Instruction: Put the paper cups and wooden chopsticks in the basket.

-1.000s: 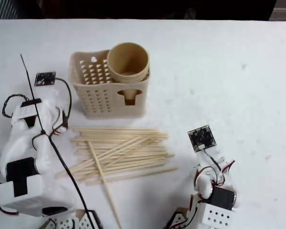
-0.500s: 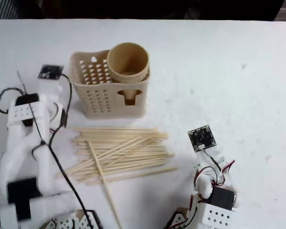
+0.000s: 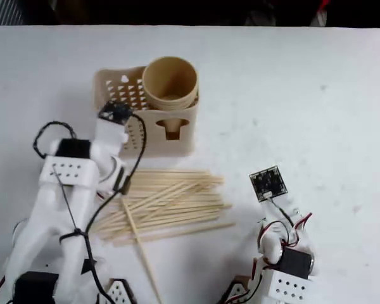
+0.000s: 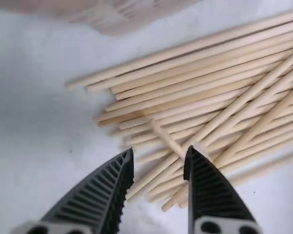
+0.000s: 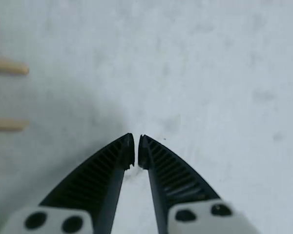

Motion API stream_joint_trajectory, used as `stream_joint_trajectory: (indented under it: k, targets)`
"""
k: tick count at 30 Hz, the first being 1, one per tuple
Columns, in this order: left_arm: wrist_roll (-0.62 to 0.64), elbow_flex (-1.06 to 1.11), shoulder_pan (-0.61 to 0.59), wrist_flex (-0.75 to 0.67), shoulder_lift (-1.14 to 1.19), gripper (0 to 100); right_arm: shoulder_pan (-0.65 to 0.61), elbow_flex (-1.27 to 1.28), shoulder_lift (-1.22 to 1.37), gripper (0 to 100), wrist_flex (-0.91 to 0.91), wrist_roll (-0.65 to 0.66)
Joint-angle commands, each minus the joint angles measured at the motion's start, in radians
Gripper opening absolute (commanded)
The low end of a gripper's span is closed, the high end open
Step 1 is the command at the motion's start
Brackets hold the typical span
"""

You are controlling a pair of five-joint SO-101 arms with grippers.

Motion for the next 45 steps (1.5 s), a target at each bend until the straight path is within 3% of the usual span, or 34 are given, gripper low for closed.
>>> stream_joint_trajectory:
  k: [1,10,34,45]
  targets:
    - [0.054,0.032,0.048,-0.101,-0.033,19,0.004,0.009,-0.010,3.3,0.005,0.009]
    - [0.054,0.187,0.065,-0.258,-0.031,18,0.004,0.009,-0.010,3.3,0.005,0.009]
    - [0.057,0.261,0.062,-0.262,-0.030,18,0.004,0.009,-0.010,3.3,0.005,0.009]
    - [0.244,0.308,0.061,-0.347,-0.028,18,0.004,0.009,-0.010,3.3,0.005,0.009]
